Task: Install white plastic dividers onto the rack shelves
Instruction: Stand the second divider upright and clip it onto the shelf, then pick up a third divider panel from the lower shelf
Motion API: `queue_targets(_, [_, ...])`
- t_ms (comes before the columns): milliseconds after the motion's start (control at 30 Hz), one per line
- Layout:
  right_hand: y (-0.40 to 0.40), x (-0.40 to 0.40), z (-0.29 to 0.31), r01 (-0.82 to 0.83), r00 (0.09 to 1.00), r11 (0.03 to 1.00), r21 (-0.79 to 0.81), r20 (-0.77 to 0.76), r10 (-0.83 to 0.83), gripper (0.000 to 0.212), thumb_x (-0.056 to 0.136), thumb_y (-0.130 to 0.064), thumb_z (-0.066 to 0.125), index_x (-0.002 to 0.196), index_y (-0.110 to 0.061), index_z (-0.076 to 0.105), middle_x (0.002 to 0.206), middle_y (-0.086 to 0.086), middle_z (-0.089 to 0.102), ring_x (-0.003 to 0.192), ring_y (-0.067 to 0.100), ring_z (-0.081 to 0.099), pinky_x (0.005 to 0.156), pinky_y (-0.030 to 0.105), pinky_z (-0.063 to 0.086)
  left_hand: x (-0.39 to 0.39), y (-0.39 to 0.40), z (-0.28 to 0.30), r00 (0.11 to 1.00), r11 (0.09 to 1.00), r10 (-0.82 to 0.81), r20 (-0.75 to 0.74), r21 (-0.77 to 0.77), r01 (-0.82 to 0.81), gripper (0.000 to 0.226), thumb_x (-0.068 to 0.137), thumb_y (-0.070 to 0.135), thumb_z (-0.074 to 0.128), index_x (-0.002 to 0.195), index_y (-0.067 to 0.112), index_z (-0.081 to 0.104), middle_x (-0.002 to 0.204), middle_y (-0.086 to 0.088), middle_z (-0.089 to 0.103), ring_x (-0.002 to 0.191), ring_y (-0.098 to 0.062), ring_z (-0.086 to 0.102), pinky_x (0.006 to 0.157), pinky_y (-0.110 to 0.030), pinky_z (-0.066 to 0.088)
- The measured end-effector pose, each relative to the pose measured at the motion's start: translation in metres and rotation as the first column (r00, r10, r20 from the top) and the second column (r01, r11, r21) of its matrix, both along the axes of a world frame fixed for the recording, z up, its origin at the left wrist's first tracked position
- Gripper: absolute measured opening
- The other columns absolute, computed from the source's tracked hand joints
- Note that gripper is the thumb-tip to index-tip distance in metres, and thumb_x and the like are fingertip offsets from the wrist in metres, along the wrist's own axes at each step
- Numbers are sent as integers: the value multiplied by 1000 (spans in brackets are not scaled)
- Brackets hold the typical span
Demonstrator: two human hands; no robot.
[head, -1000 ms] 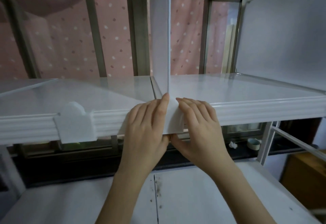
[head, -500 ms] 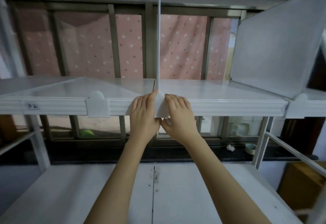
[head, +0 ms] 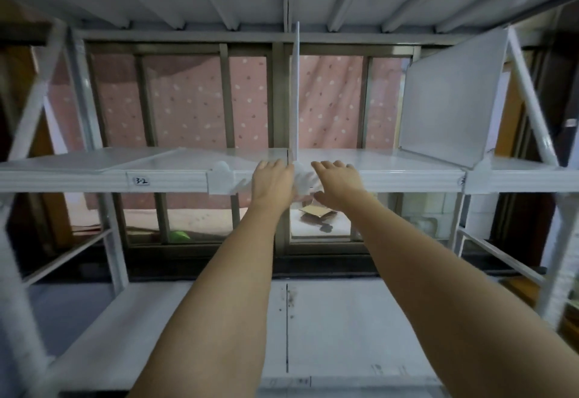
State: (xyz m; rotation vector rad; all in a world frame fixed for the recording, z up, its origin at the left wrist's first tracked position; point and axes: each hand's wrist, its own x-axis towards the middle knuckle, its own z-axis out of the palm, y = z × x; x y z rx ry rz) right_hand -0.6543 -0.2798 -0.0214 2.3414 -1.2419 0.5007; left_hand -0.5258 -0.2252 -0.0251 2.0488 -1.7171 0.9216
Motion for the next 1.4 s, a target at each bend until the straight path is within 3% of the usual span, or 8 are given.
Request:
queue_targets(133, [48,-7,14,80,995,995,57,49,-82,56,94,-37,53,143,-15,34,137,5,49,121,27,47,94,36,40,-6,46,16,999,999,30,27,39,-31,45,94,32,51,134,13,50,130,-8,54,119,-24,50,100,-33,37])
queue_targets(333, [116,-13,22,136,990,983,127,30,-140,57,96,-46,46,142,-15,36,138,6,48,125,27,45,99,39,37,-4,114,28,996,992,-13,88,125,1,58,92,49,47,138,15,45,136,-8,49,127,-24,43,105,-34,31])
queue_targets(567, [162,-23,49,134,987,981,143,65,-144,63,94,-45,47,146,-15,31,148,5,39,134,27,36,102,39,36,-12,160,49,998,989,-61,-13,133,63,58,93,39,52,143,14,36,145,-8,40,133,-24,36,106,-35,31])
queue_targets(733, [185,-24,78,117,988,988,98,94,-126,71,95,-49,45,151,-15,19,155,6,26,142,28,25,107,43,33,-19,175,76,998,988,-64,-12,142,65,68,97,45,42,152,13,19,157,-8,20,145,-25,18,115,-38,20])
queue_targets(867, [194,-28,88,107,992,985,133,58,-115,76,96,-51,41,154,-14,8,161,7,8,147,26,11,117,44,20,-26,181,85,999,991,-50,-15,122,51,68,97,44,41,152,11,18,158,-8,19,146,-24,16,116,-37,16])
queue_targets(1067, [198,-28,73,88,996,989,119,23,-91,73,94,-48,47,152,-13,18,157,5,23,143,27,23,112,41,27,-32,191,76,1000,992,-6,-23,125,8,62,94,40,48,147,12,30,150,-9,35,138,-26,31,110,-38,28])
queue_targets(1300, [209,-3,62,-13,1000,989,150,30,9,66,93,-44,51,146,-12,30,148,9,35,136,29,32,108,42,33,-8,214,67,996,985,83,-38,153,-77,68,94,42,49,151,15,23,155,-7,26,142,-25,23,113,-40,24])
queue_targets(1400, [218,22,58,-61,998,987,148,-11,64,70,94,-47,50,150,-13,24,153,9,28,139,30,28,111,43,29,11,230,59,989,974,144,-38,183,-135,71,94,44,48,152,16,20,158,-6,19,145,-25,17,115,-41,19])
